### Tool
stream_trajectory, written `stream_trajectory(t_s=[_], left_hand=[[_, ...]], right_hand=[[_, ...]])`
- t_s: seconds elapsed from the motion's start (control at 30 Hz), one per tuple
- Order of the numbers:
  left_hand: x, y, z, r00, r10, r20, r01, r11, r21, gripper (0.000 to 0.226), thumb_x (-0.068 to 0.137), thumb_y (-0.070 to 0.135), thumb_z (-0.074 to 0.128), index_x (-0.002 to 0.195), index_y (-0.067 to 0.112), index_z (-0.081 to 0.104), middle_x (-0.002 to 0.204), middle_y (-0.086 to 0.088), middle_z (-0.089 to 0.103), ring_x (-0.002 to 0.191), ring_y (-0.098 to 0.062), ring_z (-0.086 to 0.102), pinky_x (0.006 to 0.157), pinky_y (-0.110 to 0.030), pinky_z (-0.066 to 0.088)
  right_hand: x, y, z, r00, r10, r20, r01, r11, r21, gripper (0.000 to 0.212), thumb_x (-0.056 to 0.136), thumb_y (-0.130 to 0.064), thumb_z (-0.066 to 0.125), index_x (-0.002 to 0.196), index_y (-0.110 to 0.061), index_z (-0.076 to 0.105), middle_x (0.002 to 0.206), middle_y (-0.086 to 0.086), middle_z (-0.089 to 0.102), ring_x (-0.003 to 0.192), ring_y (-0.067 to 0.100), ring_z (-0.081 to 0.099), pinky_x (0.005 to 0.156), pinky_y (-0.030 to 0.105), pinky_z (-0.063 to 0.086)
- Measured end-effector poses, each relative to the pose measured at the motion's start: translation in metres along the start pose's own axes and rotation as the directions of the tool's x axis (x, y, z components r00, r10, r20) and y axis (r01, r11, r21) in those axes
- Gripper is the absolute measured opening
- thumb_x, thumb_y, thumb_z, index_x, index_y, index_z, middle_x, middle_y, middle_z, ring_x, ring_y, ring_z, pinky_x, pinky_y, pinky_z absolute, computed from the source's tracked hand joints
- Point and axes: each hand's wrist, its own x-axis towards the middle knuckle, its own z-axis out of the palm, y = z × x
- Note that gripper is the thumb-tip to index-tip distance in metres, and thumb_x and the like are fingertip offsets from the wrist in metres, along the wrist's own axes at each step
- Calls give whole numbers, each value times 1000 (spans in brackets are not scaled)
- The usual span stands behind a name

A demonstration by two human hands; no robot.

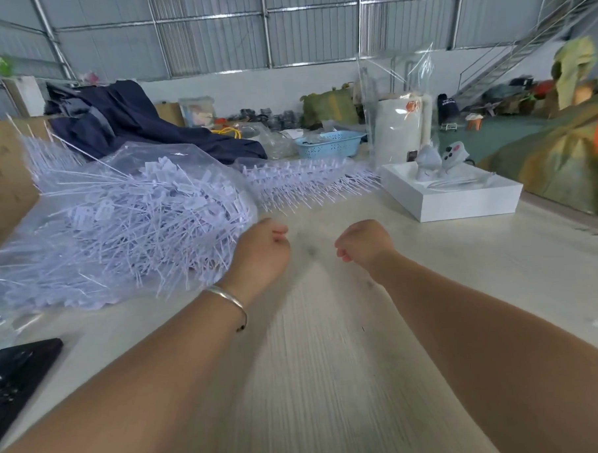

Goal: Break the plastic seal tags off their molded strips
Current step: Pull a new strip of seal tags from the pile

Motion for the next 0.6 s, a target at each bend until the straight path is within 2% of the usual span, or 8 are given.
stream_trajectory(t_s=[0.07,0.13,0.17,0.27,0.37,0.5,0.57,0.6], left_hand=[[24,9,-3,1000,-19,-8,17,988,-156,22,92,4,48,103,14,63,106,-9,65,90,-22,66,83,-40,58],[46,19,-7,1000,-12,-15,8,970,-243,18,91,1,51,93,15,62,104,-11,65,79,-15,64,70,-30,60],[56,23,-8,1000,-16,-16,11,963,-268,19,90,-1,53,89,15,63,104,-13,64,77,-14,63,68,-27,60],[80,30,-11,999,-15,-44,5,973,-229,21,89,-1,53,90,15,66,95,-5,64,71,-15,64,83,-38,58],[93,38,-18,998,-28,-54,9,949,-317,19,89,-1,53,93,12,67,97,-7,62,78,-15,63,78,-32,59],[110,41,-30,996,-88,-12,76,917,-390,17,90,-2,55,95,6,68,96,-10,65,92,-23,67,70,-26,59],[122,39,-37,993,-121,-9,108,918,-381,17,90,-1,56,98,5,69,95,-11,68,92,-22,69,65,-20,58],[130,38,-41,992,-127,-20,110,918,-382,17,89,-1,56,97,6,70,94,-11,68,91,-22,69,67,-22,58]], right_hand=[[24,-3,6,1000,-3,-17,1,997,-78,19,80,-1,57,93,6,68,91,19,71,90,35,68,72,38,53],[51,-9,13,999,-22,-40,13,981,-196,13,81,-7,56,87,-2,65,83,11,64,86,32,63,67,30,46],[63,-10,19,999,-27,-48,13,966,-259,11,83,-12,55,88,-6,63,83,7,61,88,31,61,71,29,45],[105,-9,34,997,-60,-53,31,897,-440,27,88,-22,51,113,-15,58,107,6,61,106,29,57,88,33,41],[146,-12,49,1000,-11,-17,0,823,-568,38,92,-33,48,125,-14,53,123,8,57,117,28,50,89,35,36],[198,-36,74,989,141,43,-98,846,-524,83,80,-70,53,139,-12,43,140,12,48,130,30,42,103,40,36],[220,-50,92,987,156,38,-124,891,-436,106,71,-79,58,145,-9,32,146,14,42,134,33,39,108,42,35],[231,-56,101,989,151,10,-135,909,-394,115,66,-79,62,148,-7,24,148,16,38,136,34,37,109,43,34]])
